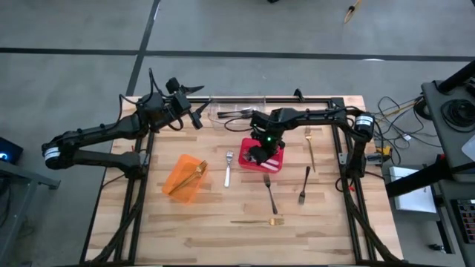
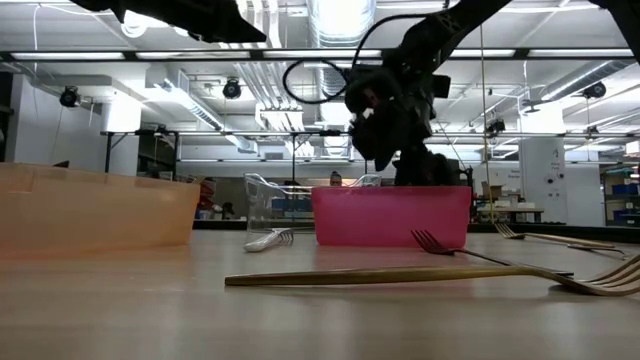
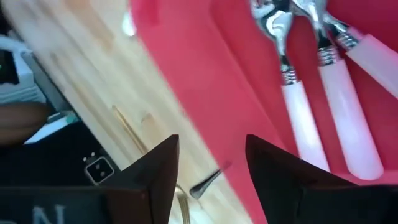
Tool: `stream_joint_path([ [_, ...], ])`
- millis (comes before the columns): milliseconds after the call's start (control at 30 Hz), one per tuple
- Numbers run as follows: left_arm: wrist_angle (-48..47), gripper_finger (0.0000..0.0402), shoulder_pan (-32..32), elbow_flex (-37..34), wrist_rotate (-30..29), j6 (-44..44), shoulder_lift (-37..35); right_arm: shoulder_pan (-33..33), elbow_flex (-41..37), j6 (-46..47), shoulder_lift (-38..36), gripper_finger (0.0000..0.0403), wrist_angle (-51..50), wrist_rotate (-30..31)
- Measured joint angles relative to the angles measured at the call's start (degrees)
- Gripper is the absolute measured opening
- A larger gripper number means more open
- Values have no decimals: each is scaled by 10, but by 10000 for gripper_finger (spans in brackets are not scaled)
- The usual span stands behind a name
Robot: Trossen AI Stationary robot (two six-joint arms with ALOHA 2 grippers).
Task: Sort silverware by color (type)
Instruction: Put the gold fork into the orange bin
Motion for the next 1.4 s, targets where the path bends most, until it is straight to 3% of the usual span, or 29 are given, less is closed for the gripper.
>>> stream_joint_path([
  [267, -31, 240, 0, 0, 0, -45, 0, 0, 0, -27, -56, 150, -9, 20],
  [500, -58, 240, 0, 0, 0, -83, 0, 0, 0, -45, -107, 148, -25, 78],
  [800, -93, 240, -2, 0, 0, -109, 0, 0, 0, -53, -159, 148, -106, 216],
  [1133, -96, 240, -2, 0, 0, -115, 0, -7, -4, -13, -182, 148, -263, 449],
  [1400, -99, 240, -2, 0, 0, -122, 0, -35, -62, -13, -187, 148, -270, 460],
])
